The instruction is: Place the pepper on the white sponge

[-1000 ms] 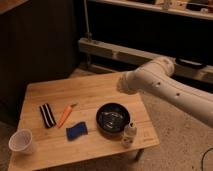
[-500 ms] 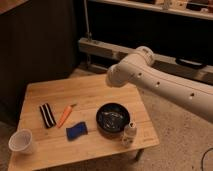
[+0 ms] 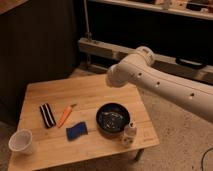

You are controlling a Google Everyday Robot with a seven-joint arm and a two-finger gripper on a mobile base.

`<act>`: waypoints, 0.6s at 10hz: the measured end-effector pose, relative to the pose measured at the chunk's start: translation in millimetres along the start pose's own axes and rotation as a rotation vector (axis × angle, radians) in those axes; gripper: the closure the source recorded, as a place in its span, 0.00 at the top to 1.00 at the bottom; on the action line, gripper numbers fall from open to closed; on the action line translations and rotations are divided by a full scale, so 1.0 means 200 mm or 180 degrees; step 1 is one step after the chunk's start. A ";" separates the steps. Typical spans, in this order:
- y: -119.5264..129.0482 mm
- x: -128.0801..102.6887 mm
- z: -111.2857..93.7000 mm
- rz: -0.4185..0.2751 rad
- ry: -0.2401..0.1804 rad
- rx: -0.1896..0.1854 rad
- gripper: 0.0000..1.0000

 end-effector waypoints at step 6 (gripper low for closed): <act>0.00 -0.01 0.00 -0.0003 0.0014 0.0000 0.41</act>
